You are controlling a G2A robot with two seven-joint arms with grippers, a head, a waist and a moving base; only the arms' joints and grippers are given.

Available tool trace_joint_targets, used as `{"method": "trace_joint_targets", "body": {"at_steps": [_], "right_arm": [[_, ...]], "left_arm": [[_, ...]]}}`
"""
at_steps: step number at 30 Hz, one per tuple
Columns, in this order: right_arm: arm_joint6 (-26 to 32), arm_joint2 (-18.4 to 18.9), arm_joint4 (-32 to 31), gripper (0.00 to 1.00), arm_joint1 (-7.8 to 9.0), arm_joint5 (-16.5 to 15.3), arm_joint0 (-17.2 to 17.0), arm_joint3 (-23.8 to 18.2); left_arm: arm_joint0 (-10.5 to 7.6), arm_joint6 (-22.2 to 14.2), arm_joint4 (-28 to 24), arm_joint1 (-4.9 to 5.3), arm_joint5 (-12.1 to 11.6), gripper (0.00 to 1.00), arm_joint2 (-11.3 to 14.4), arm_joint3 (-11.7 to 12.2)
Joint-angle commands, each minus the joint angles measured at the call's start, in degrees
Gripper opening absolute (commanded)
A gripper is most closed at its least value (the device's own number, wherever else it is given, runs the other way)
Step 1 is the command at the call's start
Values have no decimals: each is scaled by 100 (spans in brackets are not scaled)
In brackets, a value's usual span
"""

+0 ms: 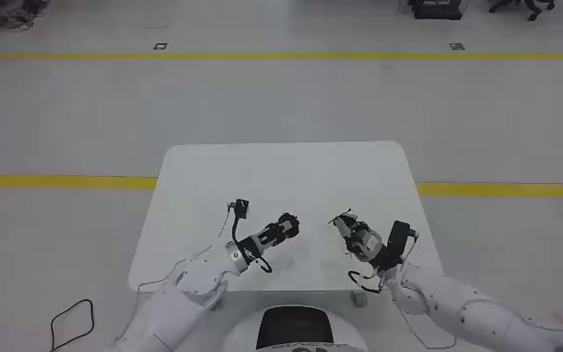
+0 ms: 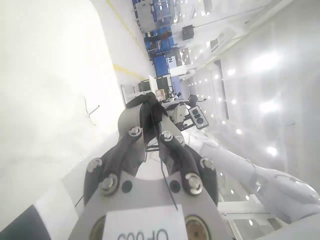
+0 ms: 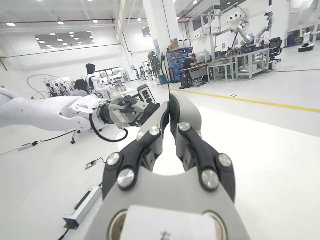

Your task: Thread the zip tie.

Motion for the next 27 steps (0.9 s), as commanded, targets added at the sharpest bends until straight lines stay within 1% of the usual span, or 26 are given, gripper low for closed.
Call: {"method": "trace_joint_targets", "body": {"at_steps": [1,9,11,12,13,16,19,22,27], "right_arm": [[45,8,9,0,-56,2,42,44],[45,8,9,0,-56,2,42,44],[111,30,-21,0,-59,37,42,45],[184,70,-88,0,-65,54,34,29],[181,115,-154,0,-74,2,3,1],[238,107,-297,0,-113,2,-75,-33],[313,-7,-215,0,-174,2,-115,-112],[320,-126,-108,0,-244,2,-74,-53],[286,-324,-24,0,-356,2,45,31]], "left_arm": [[-10,24,24,-9,0,0,15,16],[-10,24,24,-9,0,0,15,16],[-6,92,57,-16,0,0,30,-28],[14,84,140,-16,0,0,55,-43],[37,102,217,-16,0,0,65,-77],[127,192,463,-13,0,0,58,-130],[219,266,655,-6,0,0,40,-219],[318,329,748,8,0,0,-15,-276],[381,338,818,20,0,0,-74,-255]]}}
